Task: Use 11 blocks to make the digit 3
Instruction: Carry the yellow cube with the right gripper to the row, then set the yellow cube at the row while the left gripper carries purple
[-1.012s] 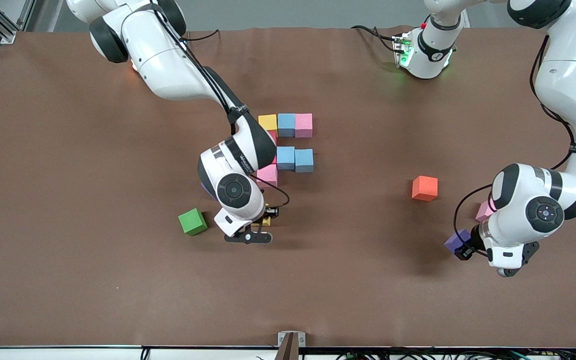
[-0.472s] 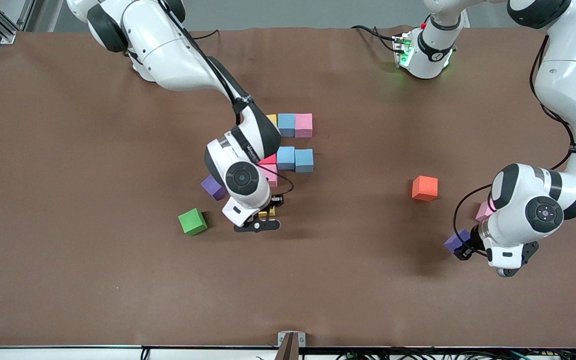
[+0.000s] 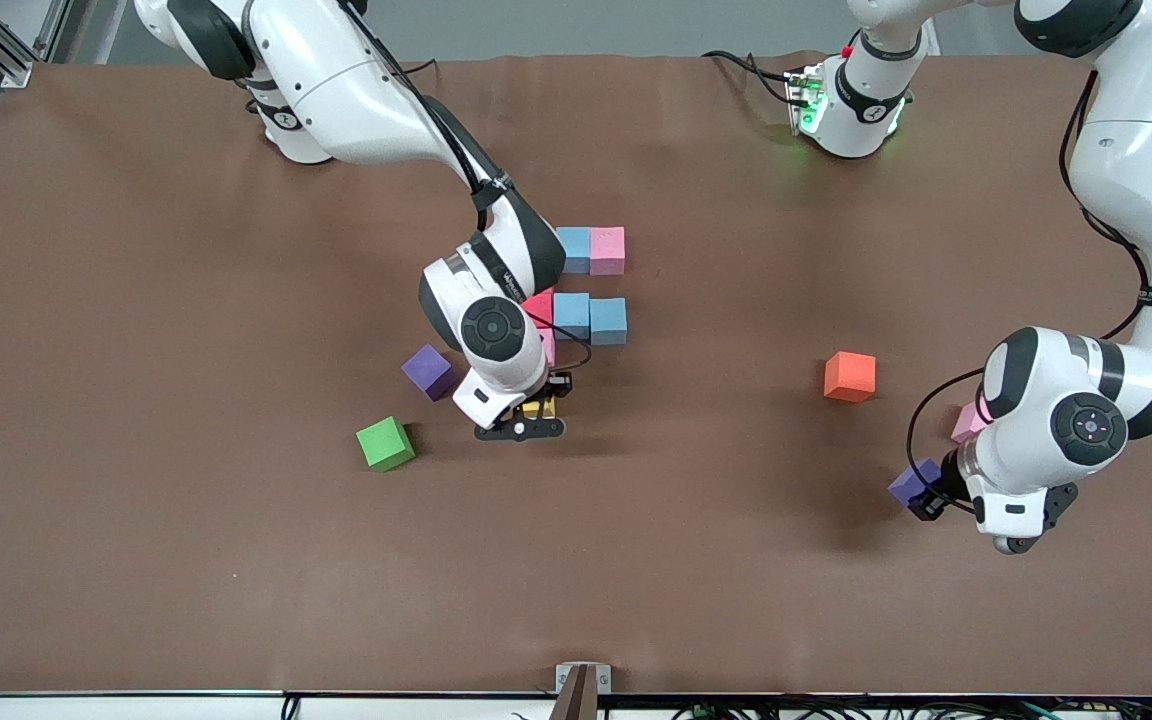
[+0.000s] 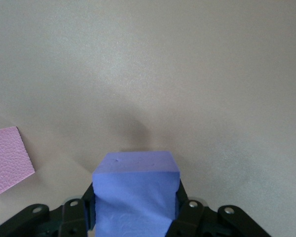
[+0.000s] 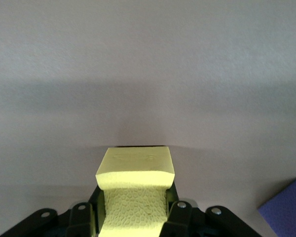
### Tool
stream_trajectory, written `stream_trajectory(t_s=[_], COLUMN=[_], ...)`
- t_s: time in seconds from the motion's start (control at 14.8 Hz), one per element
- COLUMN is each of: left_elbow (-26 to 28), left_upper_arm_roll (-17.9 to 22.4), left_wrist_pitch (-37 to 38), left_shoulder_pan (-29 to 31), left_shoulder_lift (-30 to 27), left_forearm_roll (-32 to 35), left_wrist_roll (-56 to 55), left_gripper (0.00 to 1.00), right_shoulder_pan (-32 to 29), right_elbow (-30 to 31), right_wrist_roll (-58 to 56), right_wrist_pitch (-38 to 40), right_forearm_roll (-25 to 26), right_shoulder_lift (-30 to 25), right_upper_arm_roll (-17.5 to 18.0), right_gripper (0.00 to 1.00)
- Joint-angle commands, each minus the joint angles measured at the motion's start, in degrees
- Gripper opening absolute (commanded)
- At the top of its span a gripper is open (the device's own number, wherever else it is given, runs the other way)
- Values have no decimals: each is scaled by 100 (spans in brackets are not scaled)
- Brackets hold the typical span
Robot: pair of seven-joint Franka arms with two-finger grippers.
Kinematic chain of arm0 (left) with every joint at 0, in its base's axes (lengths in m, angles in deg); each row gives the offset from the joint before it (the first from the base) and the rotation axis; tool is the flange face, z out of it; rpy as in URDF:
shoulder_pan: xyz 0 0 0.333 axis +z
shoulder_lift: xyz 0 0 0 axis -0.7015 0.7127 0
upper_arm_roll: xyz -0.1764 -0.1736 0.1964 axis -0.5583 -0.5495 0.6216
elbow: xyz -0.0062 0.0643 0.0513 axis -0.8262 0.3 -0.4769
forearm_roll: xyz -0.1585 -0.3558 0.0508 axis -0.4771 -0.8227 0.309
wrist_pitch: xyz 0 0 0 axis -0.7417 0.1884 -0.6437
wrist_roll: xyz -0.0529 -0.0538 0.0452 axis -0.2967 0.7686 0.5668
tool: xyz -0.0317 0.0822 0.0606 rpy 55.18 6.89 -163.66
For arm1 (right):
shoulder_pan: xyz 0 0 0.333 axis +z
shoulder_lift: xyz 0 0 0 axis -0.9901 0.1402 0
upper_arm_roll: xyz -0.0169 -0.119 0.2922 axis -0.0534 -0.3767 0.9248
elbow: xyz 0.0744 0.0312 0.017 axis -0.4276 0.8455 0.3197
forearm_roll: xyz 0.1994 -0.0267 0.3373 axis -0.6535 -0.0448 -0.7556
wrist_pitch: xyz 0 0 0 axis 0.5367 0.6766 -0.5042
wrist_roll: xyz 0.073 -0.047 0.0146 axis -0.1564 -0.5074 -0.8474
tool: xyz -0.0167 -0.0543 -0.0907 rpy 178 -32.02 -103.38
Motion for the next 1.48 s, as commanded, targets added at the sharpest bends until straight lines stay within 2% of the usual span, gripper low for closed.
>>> stream_trajectory(t_s=[0.0,1.42], left_elbow=[4,-57], left_upper_arm_roll=[29,30], left_wrist_pitch=[16,16], left_shoulder_pan=[-20,-29], left_shoulder_lift=[-37,-37], left_forearm_roll=[-65,-82], left_wrist_roll=[109,74], left_gripper=[48,48], right_shoulder_pan=[81,222], right_elbow=[725,779], right_wrist_roll=[255,555], right_wrist_pitch=[-264,-546], right_forearm_roll=[118,338], right_shoulder_lift=[-492,-440], right_upper_arm_roll=[-77,-77], right_gripper=[0,0])
